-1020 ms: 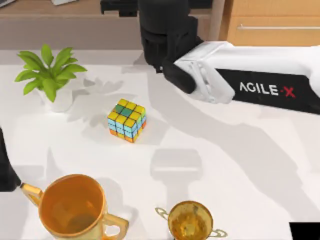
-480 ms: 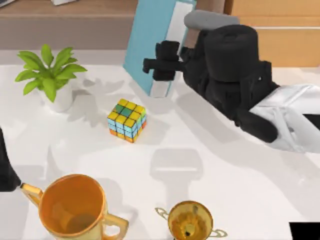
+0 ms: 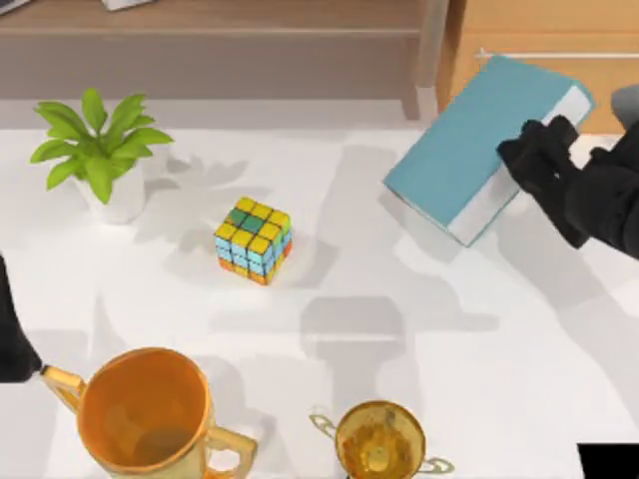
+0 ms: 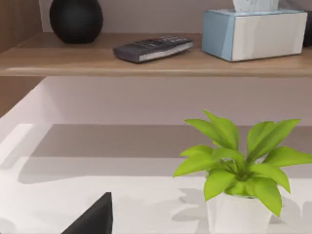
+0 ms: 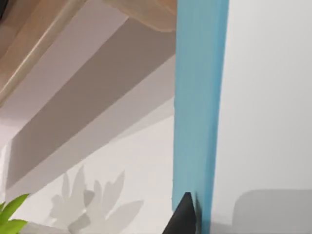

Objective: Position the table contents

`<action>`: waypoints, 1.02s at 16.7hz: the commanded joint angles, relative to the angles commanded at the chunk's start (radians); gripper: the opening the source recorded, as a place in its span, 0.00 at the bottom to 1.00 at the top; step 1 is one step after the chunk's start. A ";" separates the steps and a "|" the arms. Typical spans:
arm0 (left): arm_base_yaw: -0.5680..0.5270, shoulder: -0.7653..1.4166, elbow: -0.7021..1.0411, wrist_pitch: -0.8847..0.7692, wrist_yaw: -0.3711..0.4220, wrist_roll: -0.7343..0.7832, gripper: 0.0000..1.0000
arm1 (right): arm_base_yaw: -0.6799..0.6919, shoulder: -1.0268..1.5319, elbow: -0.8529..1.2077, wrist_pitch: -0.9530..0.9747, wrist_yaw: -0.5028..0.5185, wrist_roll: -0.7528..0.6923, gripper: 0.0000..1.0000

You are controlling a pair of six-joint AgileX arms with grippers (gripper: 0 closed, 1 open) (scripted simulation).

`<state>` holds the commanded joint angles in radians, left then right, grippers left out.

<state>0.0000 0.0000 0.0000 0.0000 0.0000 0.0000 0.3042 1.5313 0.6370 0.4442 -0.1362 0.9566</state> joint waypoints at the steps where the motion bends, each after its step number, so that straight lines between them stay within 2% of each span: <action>1: 0.000 0.000 0.000 0.000 0.000 0.000 1.00 | -0.075 -0.013 -0.018 0.013 -0.035 0.049 0.00; 6: 0.000 0.000 0.000 0.000 0.000 0.000 1.00 | -0.454 0.005 -0.010 0.096 -0.173 0.262 0.00; 10: 0.000 0.000 0.000 0.000 0.000 0.000 1.00 | -0.687 0.117 0.078 0.168 -0.252 0.387 0.00; 13: 0.000 0.000 0.000 0.000 0.000 0.000 1.00 | -0.782 0.231 0.168 0.213 -0.294 0.448 0.00; 17: 0.000 0.000 0.000 0.000 0.000 0.000 1.00 | -0.824 0.340 0.253 0.249 -0.325 0.486 0.00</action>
<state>0.0000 0.0000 0.0000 0.0000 0.0000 0.0000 -0.5201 1.8714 0.8901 0.6929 -0.4612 1.4426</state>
